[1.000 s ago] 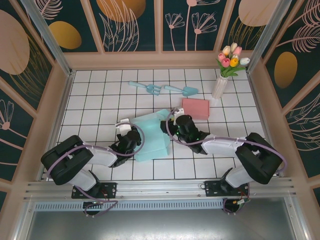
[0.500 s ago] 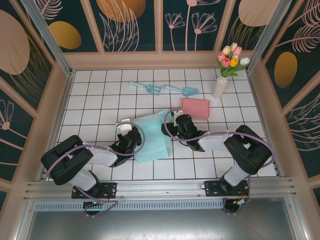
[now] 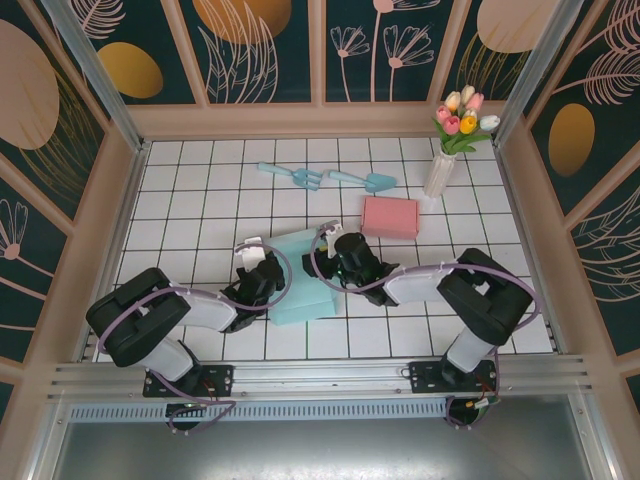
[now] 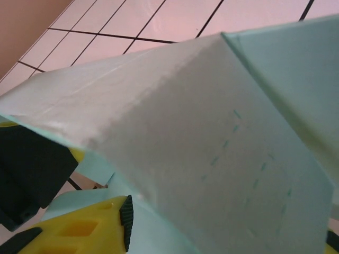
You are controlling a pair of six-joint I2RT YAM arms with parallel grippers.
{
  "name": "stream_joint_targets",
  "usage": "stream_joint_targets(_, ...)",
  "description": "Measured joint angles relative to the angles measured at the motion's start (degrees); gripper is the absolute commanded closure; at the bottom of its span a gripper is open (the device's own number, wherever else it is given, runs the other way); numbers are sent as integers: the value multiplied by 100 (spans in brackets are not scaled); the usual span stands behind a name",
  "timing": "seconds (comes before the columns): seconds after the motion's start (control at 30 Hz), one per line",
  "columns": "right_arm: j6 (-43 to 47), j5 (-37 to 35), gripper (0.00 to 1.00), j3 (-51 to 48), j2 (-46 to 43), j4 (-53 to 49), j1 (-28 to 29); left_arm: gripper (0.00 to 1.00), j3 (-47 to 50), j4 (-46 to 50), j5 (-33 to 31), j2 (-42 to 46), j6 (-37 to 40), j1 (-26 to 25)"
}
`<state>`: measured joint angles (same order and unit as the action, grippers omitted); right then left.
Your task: Fold the paper box
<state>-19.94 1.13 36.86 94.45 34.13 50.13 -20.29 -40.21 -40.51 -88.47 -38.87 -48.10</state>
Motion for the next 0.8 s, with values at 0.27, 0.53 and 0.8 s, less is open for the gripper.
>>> stream_joint_targets(0.27,424,-625,53,-142,-925,-723,323,100,9,-35,-33,31,166,0)
stream_joint_targets(0.53,892,-1606,51,-190,-2721,-2092,769,100,157,-332,-44,227,533,0)
stream_joint_targets(0.8,2472,-2149,48,-352,-3512,-3086,643,100,754,-1099,131,669,1202,0)
